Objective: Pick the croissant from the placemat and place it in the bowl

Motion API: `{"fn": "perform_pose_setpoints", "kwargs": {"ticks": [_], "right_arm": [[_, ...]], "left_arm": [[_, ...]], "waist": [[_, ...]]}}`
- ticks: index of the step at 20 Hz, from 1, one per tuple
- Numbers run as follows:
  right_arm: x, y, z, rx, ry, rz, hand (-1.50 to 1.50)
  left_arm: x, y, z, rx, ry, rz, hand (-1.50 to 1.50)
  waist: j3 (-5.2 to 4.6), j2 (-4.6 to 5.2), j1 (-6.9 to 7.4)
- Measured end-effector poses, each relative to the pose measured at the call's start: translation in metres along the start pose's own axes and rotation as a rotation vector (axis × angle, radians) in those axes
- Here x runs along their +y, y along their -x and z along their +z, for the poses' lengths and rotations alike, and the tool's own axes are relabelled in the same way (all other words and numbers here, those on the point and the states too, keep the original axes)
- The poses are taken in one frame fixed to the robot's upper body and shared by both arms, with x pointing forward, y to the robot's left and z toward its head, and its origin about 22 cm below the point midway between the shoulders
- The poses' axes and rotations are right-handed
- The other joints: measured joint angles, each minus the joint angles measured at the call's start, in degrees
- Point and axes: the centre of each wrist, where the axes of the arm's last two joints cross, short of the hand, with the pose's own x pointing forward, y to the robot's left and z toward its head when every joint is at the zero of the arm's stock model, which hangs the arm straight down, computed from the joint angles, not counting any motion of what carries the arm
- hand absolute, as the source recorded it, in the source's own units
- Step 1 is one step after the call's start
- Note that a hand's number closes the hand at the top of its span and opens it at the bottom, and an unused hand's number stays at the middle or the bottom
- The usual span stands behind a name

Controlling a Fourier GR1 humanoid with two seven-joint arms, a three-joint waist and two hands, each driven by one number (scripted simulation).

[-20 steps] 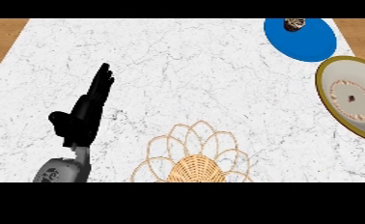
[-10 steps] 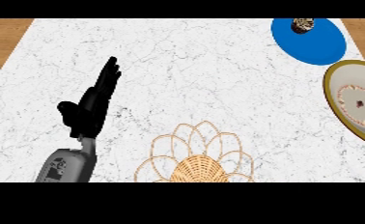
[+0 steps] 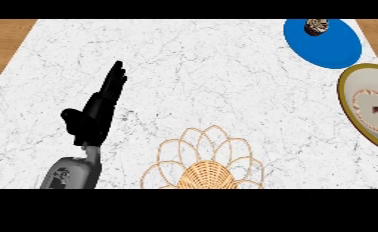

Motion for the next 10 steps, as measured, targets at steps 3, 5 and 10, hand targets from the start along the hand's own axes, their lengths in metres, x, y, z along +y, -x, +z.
{"fn": "perform_pose_setpoints", "kwargs": {"ticks": [3,5,10], "right_arm": [[0.009,0.019,0.0,0.034,-0.068,-0.028,1.5],[0.015,0.032,0.003,0.064,-0.111,-0.072,-1.5],[0.029,0.049,0.001,0.062,-0.228,-0.178,-1.5]], "left_arm": [[0.002,0.002,0.004,0.001,0.004,-0.001,0.0],[0.008,0.002,0.004,-0.001,0.009,-0.002,0.0],[0.002,0.003,0.003,-0.005,0.005,-0.001,0.0]], "waist": [[0.02,0.05,0.1],[0.02,0.1,0.15],[0.09,0.24,0.41]]}}
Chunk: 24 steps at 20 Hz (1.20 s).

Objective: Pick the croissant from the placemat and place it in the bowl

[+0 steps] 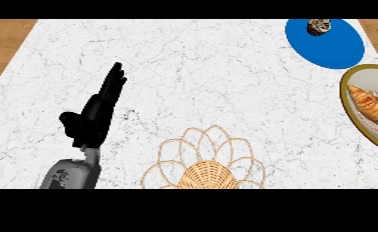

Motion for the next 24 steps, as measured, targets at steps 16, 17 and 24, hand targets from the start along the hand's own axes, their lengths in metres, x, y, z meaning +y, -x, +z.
{"fn": "perform_pose_setpoints", "kwargs": {"ticks": [16,17,24], "right_arm": [[-0.043,0.013,0.006,-0.068,0.22,-0.366,-1.5],[-0.05,0.014,0.01,-0.052,0.228,-0.38,-1.5],[-0.073,0.023,0.042,0.026,0.238,-0.488,-1.5]], "left_arm": [[-0.002,0.0,-0.002,0.004,-0.012,-0.006,0.0],[-0.003,0.001,0.001,0.005,-0.013,-0.005,0.0],[0.003,0.001,0.0,0.003,-0.016,-0.002,0.0]], "waist": [[-0.05,-0.28,-1.11],[-0.02,-0.23,-0.97],[0.1,-0.09,-1.21]]}}
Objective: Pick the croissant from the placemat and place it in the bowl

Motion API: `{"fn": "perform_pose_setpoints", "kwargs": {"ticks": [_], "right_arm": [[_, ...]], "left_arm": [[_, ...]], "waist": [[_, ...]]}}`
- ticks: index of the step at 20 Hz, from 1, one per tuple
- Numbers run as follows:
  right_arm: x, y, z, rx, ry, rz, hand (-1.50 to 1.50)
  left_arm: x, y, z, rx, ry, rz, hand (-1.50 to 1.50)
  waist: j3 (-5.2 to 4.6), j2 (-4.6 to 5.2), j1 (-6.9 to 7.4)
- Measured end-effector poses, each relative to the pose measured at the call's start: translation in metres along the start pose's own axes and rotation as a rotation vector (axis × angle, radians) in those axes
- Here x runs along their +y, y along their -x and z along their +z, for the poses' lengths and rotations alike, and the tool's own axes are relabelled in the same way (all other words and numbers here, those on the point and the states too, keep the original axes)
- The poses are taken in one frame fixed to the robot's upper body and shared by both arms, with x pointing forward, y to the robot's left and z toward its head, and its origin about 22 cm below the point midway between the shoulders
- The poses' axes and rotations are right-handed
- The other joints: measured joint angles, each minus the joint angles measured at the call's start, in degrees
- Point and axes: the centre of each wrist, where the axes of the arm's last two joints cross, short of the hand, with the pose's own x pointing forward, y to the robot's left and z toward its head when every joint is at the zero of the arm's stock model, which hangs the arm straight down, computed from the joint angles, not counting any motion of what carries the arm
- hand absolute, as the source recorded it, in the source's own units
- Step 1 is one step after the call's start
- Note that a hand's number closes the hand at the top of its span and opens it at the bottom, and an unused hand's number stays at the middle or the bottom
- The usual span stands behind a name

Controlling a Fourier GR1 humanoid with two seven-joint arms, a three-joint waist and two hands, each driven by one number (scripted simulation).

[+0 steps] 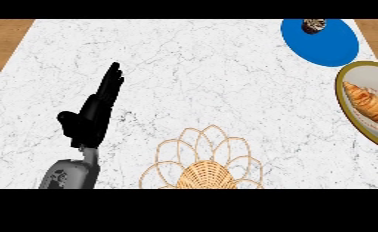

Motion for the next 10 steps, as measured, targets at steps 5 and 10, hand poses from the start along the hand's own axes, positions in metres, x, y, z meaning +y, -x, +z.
{"fn": "perform_pose_setpoints", "kwargs": {"ticks": [5,10], "right_arm": [[-0.008,0.002,0.013,0.03,-0.021,-0.026,-1.5],[-0.007,0.009,0.023,0.044,-0.041,-0.022,-1.5]], "left_arm": [[0.0,-0.001,0.0,0.0,-0.003,0.002,0.0],[0.0,0.001,0.001,-0.002,-0.011,0.007,0.0]], "waist": [[0.12,-0.01,-0.27],[0.17,-0.03,-0.56]]}}
